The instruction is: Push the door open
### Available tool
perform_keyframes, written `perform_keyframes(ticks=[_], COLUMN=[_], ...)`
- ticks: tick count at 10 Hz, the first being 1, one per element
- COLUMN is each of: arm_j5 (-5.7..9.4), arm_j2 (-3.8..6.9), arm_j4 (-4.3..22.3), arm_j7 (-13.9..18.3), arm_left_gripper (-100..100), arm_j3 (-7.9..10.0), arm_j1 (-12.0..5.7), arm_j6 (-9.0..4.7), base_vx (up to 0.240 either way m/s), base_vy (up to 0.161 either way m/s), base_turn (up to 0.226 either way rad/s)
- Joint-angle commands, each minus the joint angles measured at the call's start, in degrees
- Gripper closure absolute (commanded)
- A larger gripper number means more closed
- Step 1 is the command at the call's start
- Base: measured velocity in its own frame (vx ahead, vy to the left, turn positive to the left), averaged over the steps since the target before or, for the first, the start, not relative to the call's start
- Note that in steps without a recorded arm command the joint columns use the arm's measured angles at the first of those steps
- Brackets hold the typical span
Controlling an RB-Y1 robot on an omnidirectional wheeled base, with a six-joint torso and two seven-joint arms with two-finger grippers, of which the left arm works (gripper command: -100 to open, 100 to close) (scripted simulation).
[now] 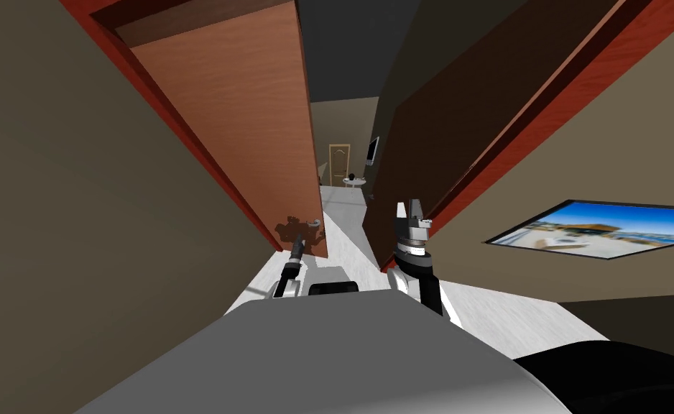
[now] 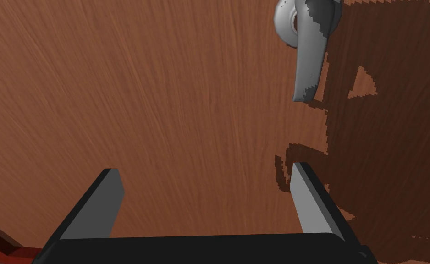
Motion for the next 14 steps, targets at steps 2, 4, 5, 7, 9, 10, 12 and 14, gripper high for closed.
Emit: perform_keyframes(ticks=[2, 4, 5, 7, 9, 10, 12, 14], arm_j5=[0.23, 0.33, 0.41, 0.5, 0.65, 0.71, 0.87, 0.98], arm_j2=[-0.29, -0.44, -0.61, -0.78, -1.12, -1.3, -1.8, -2.31], arm_j4=[4.23, 5.97, 7.38, 9.05, 11.86, 13.07, 16.17, 18.62], arm_j7=[-0.04, -0.06, -0.08, -0.1, -0.14, -0.15, -0.19, -0.21], arm_left_gripper=[-100, -100, -100, -100, -100, -100, -100, -100], arm_j3=[-0.44, -0.66, -0.86, -1.05, -1.42, -1.59, -2.04, -2.44], arm_j1=[-1.33, -1.88, -2.38, -2.88, -3.8, -4.21, -5.28, -6.2], arm_j6=[-1.05, -1.41, -1.73, -2.06, -2.65, -2.91, -3.57, -4.1], base_vx=[0.024, 0.018, 0.023, 0.019, 0.034, 0.032, 0.023, 0.048], base_vy=[0.086, 0.068, 0.085, 0.059, 0.092, 0.087, 0.094, 0.11], base_turn=[-0.104, -0.069, -0.119, -0.046, -0.122, -0.082, -0.095, -0.115])
